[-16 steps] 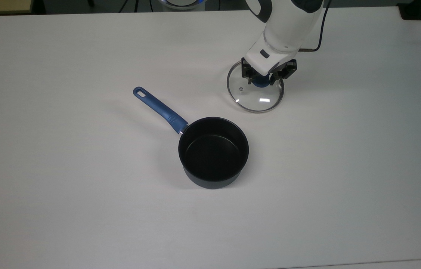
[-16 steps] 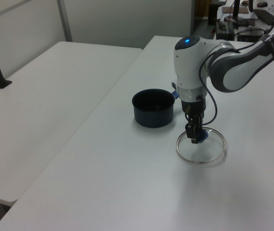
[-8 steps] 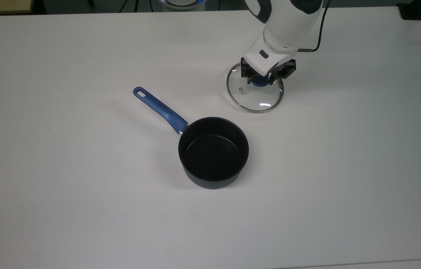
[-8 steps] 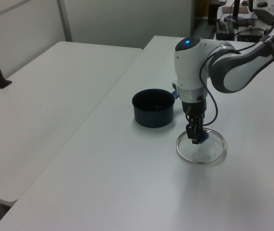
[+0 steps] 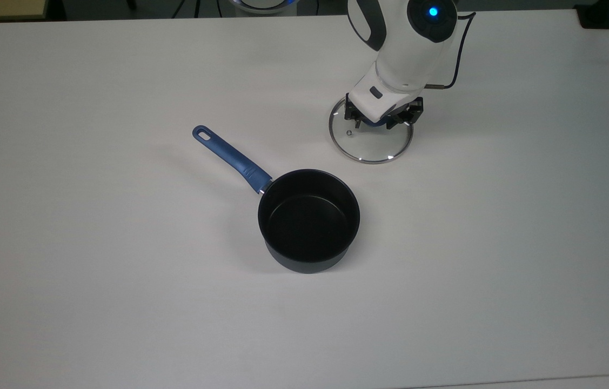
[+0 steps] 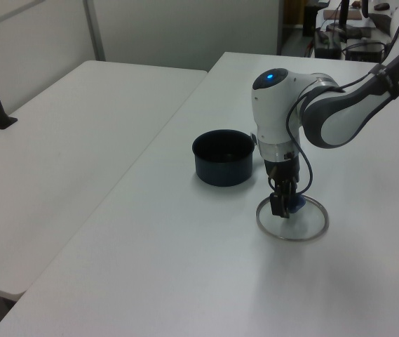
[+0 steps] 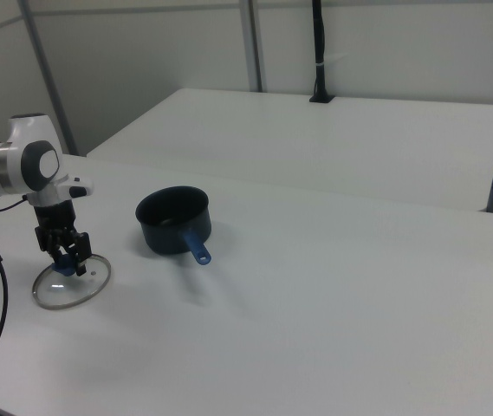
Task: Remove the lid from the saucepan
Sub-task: 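Lower the held lid onto the table beside the saucepan, then open the gripper and raise it away from the lid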
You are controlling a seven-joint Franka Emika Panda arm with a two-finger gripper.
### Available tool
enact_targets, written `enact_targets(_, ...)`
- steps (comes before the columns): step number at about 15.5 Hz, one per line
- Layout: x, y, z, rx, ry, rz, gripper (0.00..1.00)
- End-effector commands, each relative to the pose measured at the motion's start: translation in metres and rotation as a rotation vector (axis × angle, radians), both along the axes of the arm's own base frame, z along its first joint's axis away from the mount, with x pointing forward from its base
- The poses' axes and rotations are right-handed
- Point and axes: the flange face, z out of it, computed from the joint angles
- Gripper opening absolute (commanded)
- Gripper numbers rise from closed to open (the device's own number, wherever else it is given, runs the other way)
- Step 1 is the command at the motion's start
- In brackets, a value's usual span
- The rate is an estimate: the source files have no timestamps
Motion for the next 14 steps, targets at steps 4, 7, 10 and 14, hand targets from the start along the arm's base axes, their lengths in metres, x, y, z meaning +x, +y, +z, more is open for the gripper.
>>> enact_targets(4, 0.014, -0.004, 0.021, 0.038, -0.049, -0.041, 1.00)
enact_targets(7, 0.022, -0.008, 0.061, 0.062, -0.079, -0.064, 1.00)
enact_targets(10, 0.029, -0.030, 0.107, 0.071, -0.098, -0.104, 1.00)
enact_targets(14, 0.019, -0.089, 0.175, 0.050, -0.114, -0.082, 1.00)
